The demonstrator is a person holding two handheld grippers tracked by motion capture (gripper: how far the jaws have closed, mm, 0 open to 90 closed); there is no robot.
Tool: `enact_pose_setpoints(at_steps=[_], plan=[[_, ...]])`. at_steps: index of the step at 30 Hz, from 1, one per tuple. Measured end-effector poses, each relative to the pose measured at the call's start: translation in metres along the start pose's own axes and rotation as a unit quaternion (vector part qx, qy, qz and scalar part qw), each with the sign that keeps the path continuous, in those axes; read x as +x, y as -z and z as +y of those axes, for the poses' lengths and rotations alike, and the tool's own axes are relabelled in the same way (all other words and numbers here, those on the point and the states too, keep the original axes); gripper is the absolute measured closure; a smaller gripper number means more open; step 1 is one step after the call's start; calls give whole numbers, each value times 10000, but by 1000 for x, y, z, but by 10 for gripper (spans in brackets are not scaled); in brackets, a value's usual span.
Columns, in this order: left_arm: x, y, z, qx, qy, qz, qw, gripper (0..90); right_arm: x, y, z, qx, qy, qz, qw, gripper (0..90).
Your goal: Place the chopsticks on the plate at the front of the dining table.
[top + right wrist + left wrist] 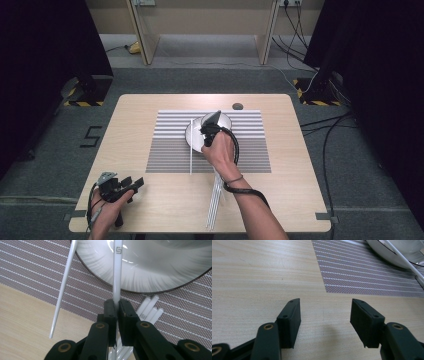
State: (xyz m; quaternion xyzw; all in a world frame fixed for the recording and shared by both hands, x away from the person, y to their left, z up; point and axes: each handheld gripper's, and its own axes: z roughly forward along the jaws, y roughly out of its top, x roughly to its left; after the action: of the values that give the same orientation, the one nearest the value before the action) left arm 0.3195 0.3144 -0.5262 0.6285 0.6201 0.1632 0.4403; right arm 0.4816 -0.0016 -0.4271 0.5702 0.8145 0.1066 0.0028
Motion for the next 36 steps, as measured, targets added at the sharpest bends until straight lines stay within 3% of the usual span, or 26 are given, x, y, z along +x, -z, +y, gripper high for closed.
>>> enact_pose_setpoints(at_steps=[36], plan=[[0,0,0,0,2,-5,10000,412,5,-13,24,-94,-34,-17,9999,858]])
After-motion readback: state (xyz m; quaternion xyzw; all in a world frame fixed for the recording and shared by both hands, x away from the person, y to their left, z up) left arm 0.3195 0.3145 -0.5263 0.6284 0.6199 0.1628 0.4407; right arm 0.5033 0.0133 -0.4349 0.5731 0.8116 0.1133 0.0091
